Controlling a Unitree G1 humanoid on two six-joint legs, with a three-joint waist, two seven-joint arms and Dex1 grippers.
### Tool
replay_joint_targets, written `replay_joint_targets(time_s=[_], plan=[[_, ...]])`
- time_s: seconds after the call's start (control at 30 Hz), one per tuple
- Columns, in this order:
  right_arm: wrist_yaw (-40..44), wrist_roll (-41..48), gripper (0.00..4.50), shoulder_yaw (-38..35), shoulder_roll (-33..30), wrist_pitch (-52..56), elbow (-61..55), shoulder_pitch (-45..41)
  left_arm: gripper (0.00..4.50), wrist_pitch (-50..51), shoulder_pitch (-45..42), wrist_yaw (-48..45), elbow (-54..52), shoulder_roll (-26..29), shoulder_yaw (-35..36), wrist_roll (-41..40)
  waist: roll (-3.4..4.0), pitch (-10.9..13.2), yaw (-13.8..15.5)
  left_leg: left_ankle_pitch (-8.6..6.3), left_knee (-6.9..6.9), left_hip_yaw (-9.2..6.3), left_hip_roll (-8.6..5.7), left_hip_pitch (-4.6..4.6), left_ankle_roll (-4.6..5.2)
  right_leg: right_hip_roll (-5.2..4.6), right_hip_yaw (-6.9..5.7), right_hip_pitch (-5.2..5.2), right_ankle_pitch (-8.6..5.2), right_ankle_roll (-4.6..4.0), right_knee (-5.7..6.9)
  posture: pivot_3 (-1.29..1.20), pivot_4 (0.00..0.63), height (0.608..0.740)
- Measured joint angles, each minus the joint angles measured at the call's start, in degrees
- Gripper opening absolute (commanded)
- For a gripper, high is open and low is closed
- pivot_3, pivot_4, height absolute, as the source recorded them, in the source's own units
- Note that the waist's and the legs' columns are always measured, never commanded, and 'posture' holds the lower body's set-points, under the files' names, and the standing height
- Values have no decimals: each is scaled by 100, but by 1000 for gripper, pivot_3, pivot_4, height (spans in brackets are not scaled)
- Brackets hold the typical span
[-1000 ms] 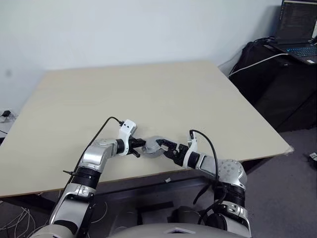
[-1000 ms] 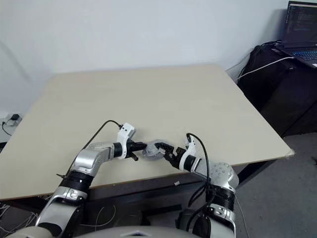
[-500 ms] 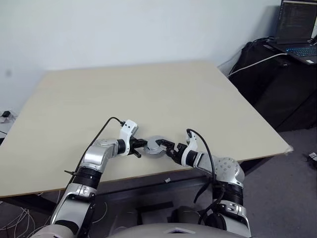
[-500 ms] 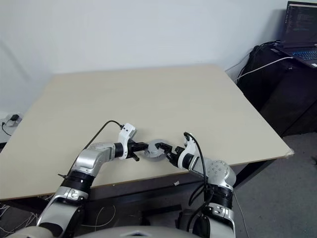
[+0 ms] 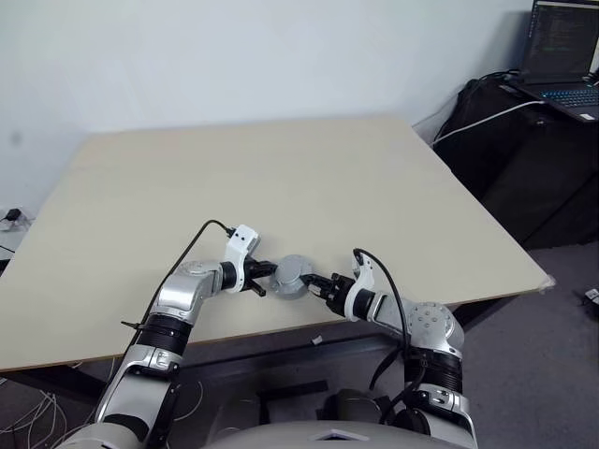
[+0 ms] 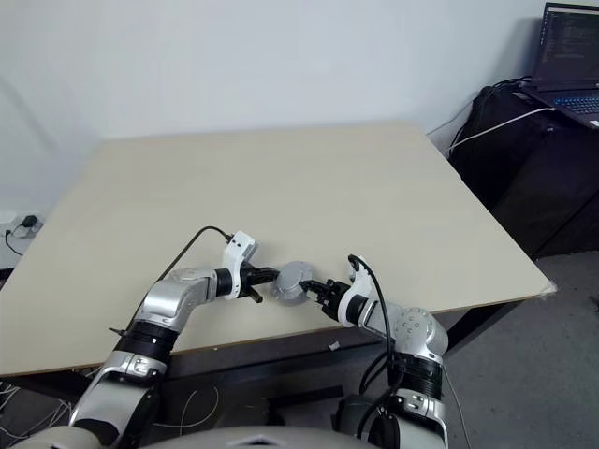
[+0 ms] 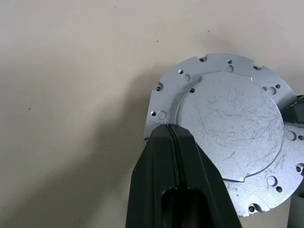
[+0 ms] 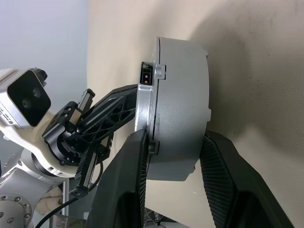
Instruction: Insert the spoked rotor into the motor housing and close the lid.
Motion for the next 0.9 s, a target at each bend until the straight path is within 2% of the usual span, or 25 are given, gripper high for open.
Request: replay_joint_targets(time_s=[0.57,0.9], plan=[[-108,76,1316,11,-7,-2,-37,16,0,12,209,87,-112,-166,292,-102,0,0,0,0,0,0,0,-1,0,-1,0,-2,0,0,-1,0,0,740],[-156,237,1285,14,-20,-30,-84,67,0,224,746,523,-709,-511,860,-580,-6,11,-6,0,-2,5,-1,-41,1,1,7,-41,19,-19,3,0,0,740]])
